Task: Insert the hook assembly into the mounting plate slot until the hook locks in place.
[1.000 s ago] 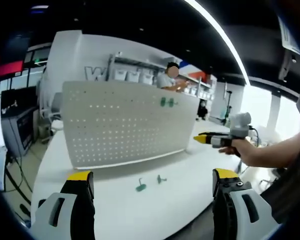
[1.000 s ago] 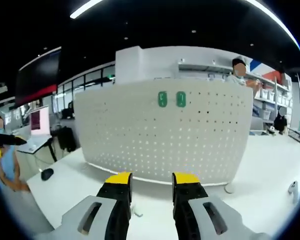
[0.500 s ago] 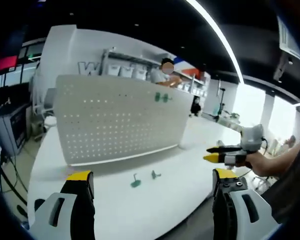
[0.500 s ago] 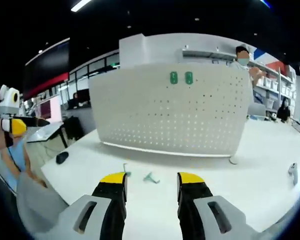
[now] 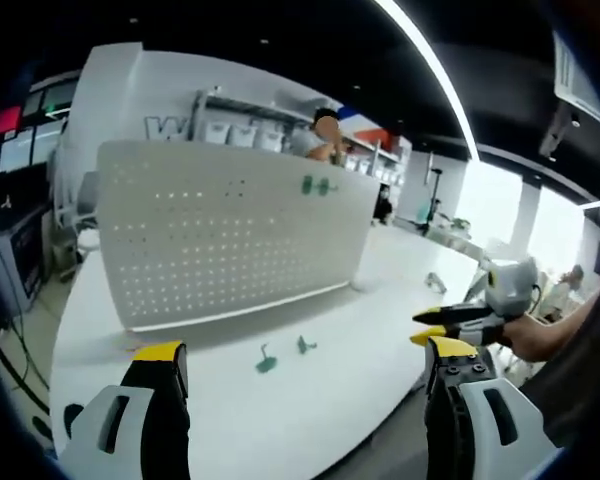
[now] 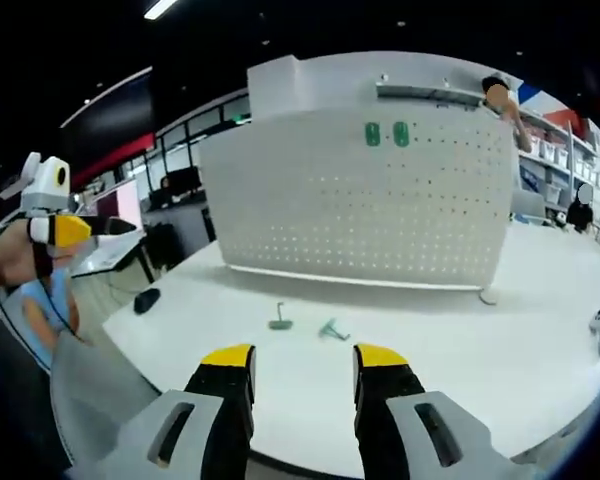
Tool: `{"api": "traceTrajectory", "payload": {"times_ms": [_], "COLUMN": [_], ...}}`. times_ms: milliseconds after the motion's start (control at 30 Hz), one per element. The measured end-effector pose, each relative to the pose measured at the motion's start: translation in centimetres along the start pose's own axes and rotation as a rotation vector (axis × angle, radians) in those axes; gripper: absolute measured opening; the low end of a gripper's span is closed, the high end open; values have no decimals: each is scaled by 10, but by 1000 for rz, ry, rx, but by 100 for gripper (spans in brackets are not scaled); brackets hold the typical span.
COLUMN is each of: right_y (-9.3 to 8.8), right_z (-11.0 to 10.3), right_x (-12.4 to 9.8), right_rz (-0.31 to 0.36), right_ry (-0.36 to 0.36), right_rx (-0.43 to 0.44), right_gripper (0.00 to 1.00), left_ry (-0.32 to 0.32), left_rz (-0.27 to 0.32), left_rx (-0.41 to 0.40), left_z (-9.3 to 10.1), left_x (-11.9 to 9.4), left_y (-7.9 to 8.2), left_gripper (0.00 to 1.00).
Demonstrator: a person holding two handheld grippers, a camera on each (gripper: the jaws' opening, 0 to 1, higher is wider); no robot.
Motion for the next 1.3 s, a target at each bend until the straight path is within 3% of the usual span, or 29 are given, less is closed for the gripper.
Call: {"api": "traceTrajectory", "payload": {"times_ms": [300,800,1167,1300], "right_y": [-7,-7,-6,-10], "right_z": [-8,-44,-52,-49], "right_x": [23,102,154,175], "right_rz": [-60,-135,-191,-226], "right_ry": [58,208,256,246], "right_rx": [-17,-47,-87,-64], "right_gripper": [38,38,36,37], "left_ry": [16,87,105,105], "left_rz": [-22,-57,-62,-83], "left_rx": [-17,-60,-71,-74], "left_z": [-8,-20,-22,-25], "left_x": [1,-12,-13,-10], "left_y": [-7,-20,-20,-23], "left_gripper": [100,100,100,100]}}
Point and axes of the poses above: the point that each gripper's makers call its tool centre point, and the gripper's own axes: x roughly forward along the fingers, z roughly to its right, y roughly out of its top, the point moved 10 cm from there along -x, roughly backward along the fingers, and after that the axes turned 14 degrees about x, right-handed, at the moved point
